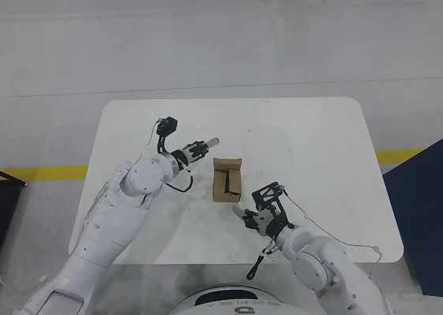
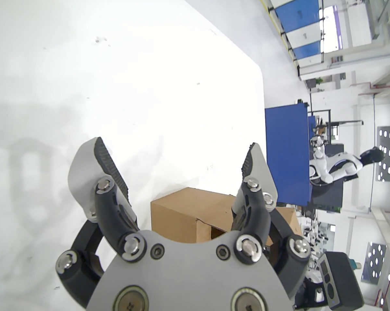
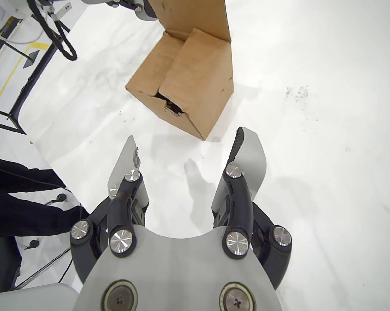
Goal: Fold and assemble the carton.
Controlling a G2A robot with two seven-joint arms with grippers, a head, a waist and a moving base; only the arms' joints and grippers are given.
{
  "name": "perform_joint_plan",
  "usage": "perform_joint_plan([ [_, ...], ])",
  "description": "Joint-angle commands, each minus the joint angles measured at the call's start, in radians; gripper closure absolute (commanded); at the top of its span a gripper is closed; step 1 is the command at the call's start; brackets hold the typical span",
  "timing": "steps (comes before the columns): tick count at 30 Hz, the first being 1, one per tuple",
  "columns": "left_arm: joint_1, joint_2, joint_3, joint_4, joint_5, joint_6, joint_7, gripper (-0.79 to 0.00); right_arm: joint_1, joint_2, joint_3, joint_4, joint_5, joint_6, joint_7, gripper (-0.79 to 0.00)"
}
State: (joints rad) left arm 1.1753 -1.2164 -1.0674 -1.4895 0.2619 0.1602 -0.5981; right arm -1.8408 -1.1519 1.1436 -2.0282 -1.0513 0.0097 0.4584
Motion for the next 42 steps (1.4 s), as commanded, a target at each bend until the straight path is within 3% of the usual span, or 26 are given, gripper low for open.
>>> perform_joint_plan([
  [1,-0.005,0.002,0.009,0.004,0.013,-0.034,-0.041,-0.785,0.004,-0.002,-0.004,0.013,0.006,0.014,-0.008,-0.548],
  [12,0.059,0.024,-0.011,-0.078,0.066,-0.151,-0.150,-0.785,0.048,-0.007,-0.012,0.060,0.037,0.021,-0.004,-0.551],
  [21,0.091,0.040,0.010,-0.123,0.221,-0.124,-0.225,-0.785,0.059,-0.009,-0.025,0.072,0.054,0.018,0.007,-0.551],
  [26,0.089,0.042,0.030,-0.132,0.268,-0.122,-0.255,-0.785,0.050,-0.004,-0.002,0.061,0.119,-0.035,0.034,-0.545],
  [35,0.089,0.043,0.044,-0.141,0.291,-0.109,-0.266,-0.785,0.031,0.001,0.041,0.043,0.184,-0.048,0.007,-0.548],
  [42,0.098,0.044,0.051,-0.147,0.293,-0.109,-0.263,-0.785,0.052,-0.004,-0.013,0.079,0.161,-0.058,0.005,-0.505],
])
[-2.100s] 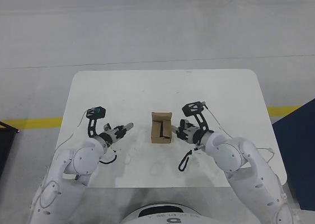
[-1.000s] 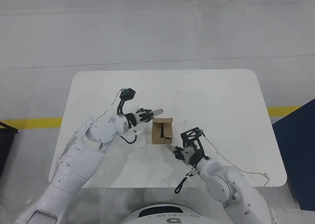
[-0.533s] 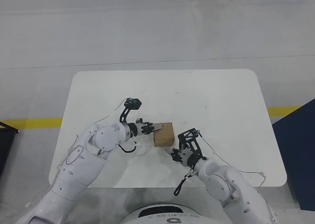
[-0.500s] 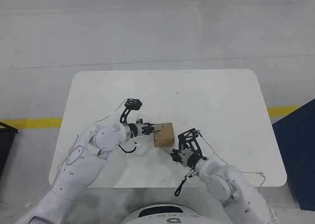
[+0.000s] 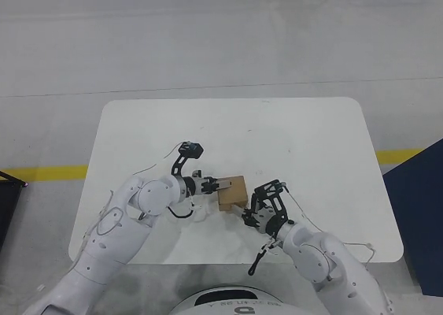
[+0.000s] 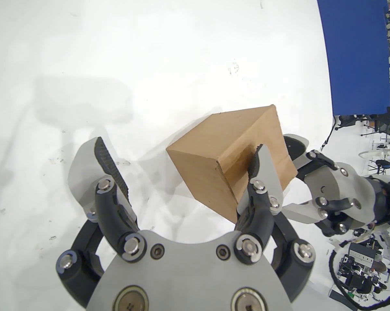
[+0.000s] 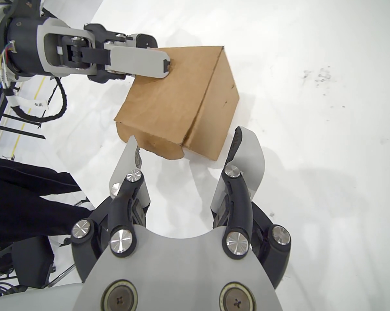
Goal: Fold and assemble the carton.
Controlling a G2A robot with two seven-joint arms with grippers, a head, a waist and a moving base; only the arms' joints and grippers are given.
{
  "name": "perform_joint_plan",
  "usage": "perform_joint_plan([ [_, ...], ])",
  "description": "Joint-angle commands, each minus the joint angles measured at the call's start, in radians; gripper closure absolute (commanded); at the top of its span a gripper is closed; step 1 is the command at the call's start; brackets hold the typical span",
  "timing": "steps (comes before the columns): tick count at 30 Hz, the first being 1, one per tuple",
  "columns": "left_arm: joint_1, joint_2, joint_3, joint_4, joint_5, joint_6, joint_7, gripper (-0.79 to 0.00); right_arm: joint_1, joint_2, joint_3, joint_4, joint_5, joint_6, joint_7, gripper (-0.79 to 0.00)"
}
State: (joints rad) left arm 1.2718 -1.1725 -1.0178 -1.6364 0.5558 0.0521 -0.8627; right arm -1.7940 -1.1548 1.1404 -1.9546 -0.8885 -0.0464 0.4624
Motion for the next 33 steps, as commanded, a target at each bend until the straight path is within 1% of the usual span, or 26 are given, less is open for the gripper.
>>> perform_joint_plan([
  [1,0.002,0.000,0.002,-0.001,-0.001,0.000,0.003,-0.785,0.010,-0.002,-0.017,0.010,-0.004,-0.002,0.000,-0.499],
  [3,0.005,0.000,0.003,-0.003,-0.002,0.000,0.005,-0.785,0.020,-0.003,-0.028,0.019,-0.015,-0.001,0.000,-0.477],
  [5,0.007,0.001,0.002,-0.005,-0.004,0.000,0.006,-0.785,0.026,-0.004,-0.033,0.023,-0.025,0.005,-0.002,-0.431],
  [7,0.009,0.001,0.002,-0.007,-0.004,-0.001,0.004,-0.785,0.028,-0.003,-0.028,0.023,-0.031,0.011,-0.006,-0.348],
  [9,0.011,0.002,0.001,-0.010,-0.003,-0.002,0.004,-0.785,0.024,-0.001,-0.018,0.020,-0.040,0.018,-0.007,-0.308],
  [11,0.013,0.003,0.001,-0.011,-0.005,-0.003,0.004,-0.785,0.019,0.001,-0.007,0.015,-0.047,0.020,-0.006,-0.209],
  [13,0.013,0.003,0.002,-0.012,-0.004,-0.004,0.003,-0.785,0.012,0.004,0.002,0.008,-0.053,0.019,-0.005,-0.145],
  [14,0.014,0.003,0.003,-0.013,-0.006,-0.006,0.005,-0.785,0.008,0.005,0.006,0.003,-0.057,0.019,-0.004,-0.139],
  [16,0.014,0.003,0.003,-0.012,-0.008,-0.006,0.010,-0.785,0.000,0.007,0.011,-0.010,-0.065,0.017,-0.001,-0.157],
  [19,0.013,0.003,-0.005,-0.014,-0.018,-0.006,0.026,-0.785,-0.012,0.010,0.013,-0.041,-0.078,0.000,0.007,-0.286],
  [22,0.021,0.007,-0.030,-0.024,-0.021,-0.001,0.053,-0.785,-0.021,0.014,0.018,-0.072,-0.094,-0.017,0.016,-0.354],
  [27,0.073,0.023,-0.111,-0.075,-0.015,0.007,0.087,-0.785,-0.021,0.020,0.032,-0.132,-0.139,-0.040,0.035,-0.388],
  [28,0.091,0.027,-0.128,-0.090,-0.012,0.009,0.090,-0.785,-0.017,0.021,0.035,-0.140,-0.153,-0.044,0.040,-0.391],
  [31,0.148,0.038,-0.181,-0.139,0.000,0.013,0.100,-0.785,0.006,0.025,0.044,-0.159,-0.215,-0.054,0.065,-0.446],
  [33,0.189,0.045,-0.211,-0.170,-0.001,0.012,0.108,-0.785,0.025,0.027,0.044,-0.169,-0.236,-0.083,0.095,-0.459],
])
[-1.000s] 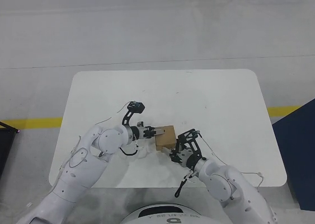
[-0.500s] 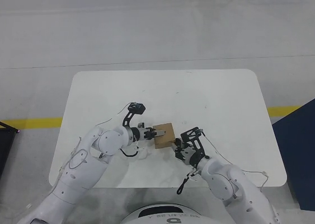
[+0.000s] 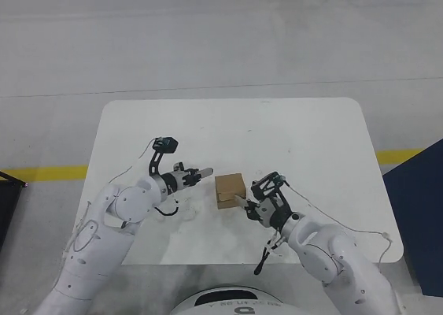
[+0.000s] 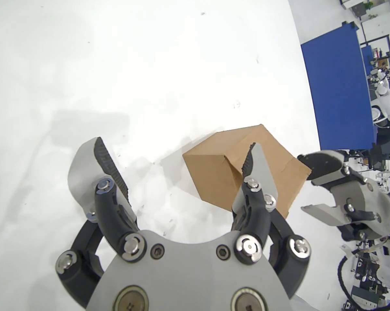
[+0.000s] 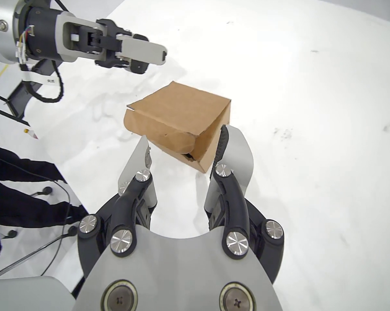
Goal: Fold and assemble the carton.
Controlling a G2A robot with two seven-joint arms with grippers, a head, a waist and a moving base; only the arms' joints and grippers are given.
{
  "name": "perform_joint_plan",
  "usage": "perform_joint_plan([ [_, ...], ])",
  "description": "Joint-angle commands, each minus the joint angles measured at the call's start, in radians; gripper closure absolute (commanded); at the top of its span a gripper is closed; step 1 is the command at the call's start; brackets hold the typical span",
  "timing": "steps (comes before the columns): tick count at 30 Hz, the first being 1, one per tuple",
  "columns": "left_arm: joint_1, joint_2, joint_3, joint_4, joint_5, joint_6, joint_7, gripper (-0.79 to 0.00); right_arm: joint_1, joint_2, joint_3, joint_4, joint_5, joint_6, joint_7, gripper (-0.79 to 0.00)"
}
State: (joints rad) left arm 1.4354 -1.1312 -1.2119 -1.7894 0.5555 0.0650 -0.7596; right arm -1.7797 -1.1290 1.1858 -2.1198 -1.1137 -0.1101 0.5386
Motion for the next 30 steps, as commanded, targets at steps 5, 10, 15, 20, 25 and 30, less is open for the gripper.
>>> perform_joint_plan([
  [5,0.106,0.014,-0.064,-0.065,0.003,-0.009,0.022,-0.785,0.104,0.013,-0.028,0.007,-0.080,-0.233,0.182,-0.462],
  [10,0.160,0.020,-0.099,-0.092,-0.012,-0.008,0.050,-0.785,0.202,0.008,-0.078,0.038,-0.080,-0.284,0.244,-0.462],
  [15,0.203,0.022,-0.105,-0.089,-0.006,-0.006,0.079,-0.785,0.267,-0.001,-0.112,0.065,-0.052,-0.261,0.260,-0.413],
  [20,0.218,0.021,-0.098,-0.073,-0.013,-0.003,0.103,-0.785,0.297,-0.007,-0.152,0.099,-0.044,-0.254,0.275,-0.360],
  [25,0.220,0.023,-0.112,-0.061,-0.012,0.007,0.118,-0.785,0.300,-0.009,-0.180,0.095,-0.007,-0.260,0.308,-0.360],
  [30,0.210,0.025,-0.113,-0.042,0.033,0.032,0.122,-0.785,0.281,-0.006,-0.184,0.051,0.078,-0.262,0.347,-0.369],
])
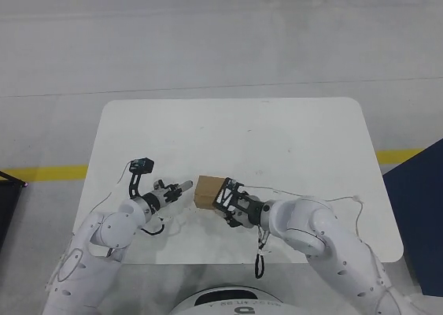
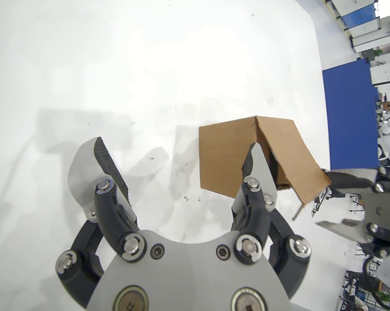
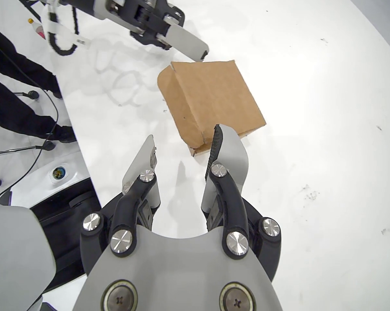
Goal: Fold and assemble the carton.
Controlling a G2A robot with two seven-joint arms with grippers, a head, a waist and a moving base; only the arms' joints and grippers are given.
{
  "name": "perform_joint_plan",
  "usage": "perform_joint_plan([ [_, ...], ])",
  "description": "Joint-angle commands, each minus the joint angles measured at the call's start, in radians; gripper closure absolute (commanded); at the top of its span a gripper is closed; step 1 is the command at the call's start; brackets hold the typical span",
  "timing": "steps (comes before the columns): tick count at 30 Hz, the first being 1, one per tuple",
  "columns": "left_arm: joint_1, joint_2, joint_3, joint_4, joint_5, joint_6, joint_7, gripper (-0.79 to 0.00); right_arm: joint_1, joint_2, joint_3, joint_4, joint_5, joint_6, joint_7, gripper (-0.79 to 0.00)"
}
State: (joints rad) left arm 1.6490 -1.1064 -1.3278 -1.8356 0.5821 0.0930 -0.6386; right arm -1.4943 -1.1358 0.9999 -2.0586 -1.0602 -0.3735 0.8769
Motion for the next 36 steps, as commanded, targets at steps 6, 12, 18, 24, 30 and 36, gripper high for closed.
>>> perform_joint_plan([
  [6,-0.058,-0.005,0.037,0.063,0.020,0.004,-0.005,-0.785,-0.038,0.010,0.025,-0.058,0.123,0.016,0.057,-0.379],
  [12,-0.179,-0.021,0.148,0.159,0.045,-0.029,-0.069,-0.785,-0.087,0.023,0.113,-0.100,0.176,0.071,0.038,-0.391],
  [18,-0.321,-0.046,0.252,0.244,0.054,-0.048,-0.093,-0.785,-0.169,0.040,0.217,-0.138,0.199,0.095,-0.001,-0.388],
  [24,-0.426,-0.069,0.348,0.277,0.056,-0.094,-0.145,-0.785,-0.252,0.050,0.306,-0.148,0.223,0.134,-0.080,-0.379],
  [30,-0.504,-0.098,0.423,0.320,0.004,-0.138,-0.122,-0.785,-0.325,0.052,0.386,-0.146,0.279,0.213,-0.192,-0.385],
  [36,-0.507,-0.097,0.376,0.319,0.001,-0.116,-0.030,-0.785,-0.363,0.049,0.377,-0.125,0.326,0.275,-0.233,-0.523],
])
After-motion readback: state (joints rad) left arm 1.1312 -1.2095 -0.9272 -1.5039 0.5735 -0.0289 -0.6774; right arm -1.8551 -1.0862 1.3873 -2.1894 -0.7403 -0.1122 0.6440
